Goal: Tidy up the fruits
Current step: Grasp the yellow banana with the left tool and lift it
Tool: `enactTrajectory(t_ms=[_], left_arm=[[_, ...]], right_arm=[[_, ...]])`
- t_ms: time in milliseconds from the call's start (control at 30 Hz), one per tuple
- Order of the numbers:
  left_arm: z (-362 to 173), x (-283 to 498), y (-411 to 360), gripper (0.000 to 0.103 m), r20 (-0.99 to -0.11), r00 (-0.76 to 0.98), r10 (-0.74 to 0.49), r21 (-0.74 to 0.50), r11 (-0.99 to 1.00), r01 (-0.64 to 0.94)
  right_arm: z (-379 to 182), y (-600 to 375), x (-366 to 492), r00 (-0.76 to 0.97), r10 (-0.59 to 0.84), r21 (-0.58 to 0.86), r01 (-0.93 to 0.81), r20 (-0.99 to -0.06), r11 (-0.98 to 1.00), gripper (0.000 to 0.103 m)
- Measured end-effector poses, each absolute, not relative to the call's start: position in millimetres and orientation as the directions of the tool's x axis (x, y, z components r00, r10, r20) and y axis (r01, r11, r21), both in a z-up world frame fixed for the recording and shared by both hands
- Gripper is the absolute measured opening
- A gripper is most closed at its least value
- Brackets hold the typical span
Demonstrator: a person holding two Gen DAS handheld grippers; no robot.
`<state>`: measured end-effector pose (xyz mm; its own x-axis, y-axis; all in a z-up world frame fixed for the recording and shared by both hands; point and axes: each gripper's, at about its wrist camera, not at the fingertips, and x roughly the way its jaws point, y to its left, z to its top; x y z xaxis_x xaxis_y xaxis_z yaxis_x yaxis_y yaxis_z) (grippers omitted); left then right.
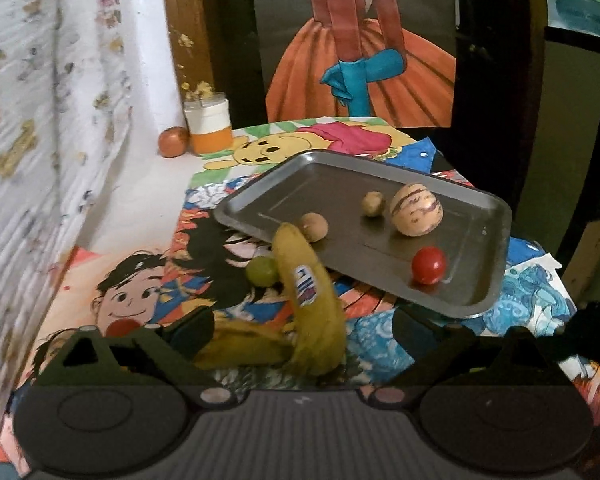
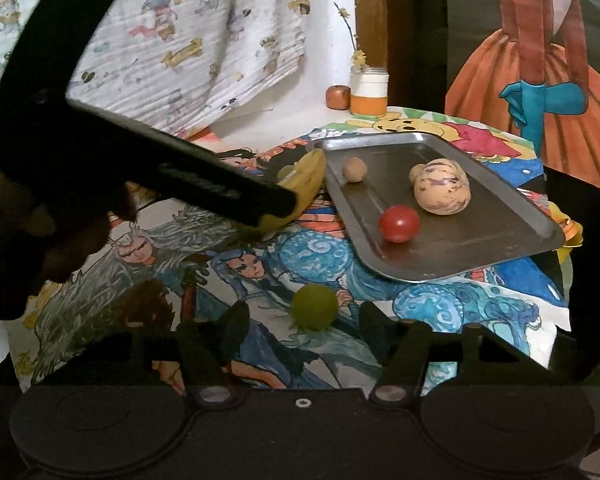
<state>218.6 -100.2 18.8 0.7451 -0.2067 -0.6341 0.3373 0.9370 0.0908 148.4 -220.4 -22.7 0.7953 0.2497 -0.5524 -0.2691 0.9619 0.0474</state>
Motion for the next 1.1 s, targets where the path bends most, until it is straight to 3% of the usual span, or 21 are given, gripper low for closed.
enactTrajectory(t_ms=[333,500,567,767,1100], left_arm=[[9,239,-109,0.084,-0.683,0.695,-0.227,0.083,0.921,0.382],[8,248,-109,0.074,-0.701,0.677,-0.225,0.061,0.927,0.371],[7,253,-108,0.064,-0.712,0.663,-0.230,0.038,0.930,0.364],[5,262,-108,0.051,-0.737,0.634,-0.233,0.003,0.938,0.347],[-1,261,-116,0.047,-0.746,0.641,-0.181,0.041,0.948,0.315]], right_arm=[[-22,-222,157,0.790,0.247,0.053,-0.263,-0.561,0.963,0.051],[-22,-222,159,0.793,0.246,0.056,-0.260,-0.558,0.964,0.039],[-22,-223,159,0.793,0.248,0.062,-0.258,-0.557,0.964,0.035],[-23,-225,158,0.795,0.247,0.066,-0.253,-0.555,0.965,0.031],[-24,-224,157,0.797,0.243,0.058,-0.255,-0.552,0.965,0.031]])
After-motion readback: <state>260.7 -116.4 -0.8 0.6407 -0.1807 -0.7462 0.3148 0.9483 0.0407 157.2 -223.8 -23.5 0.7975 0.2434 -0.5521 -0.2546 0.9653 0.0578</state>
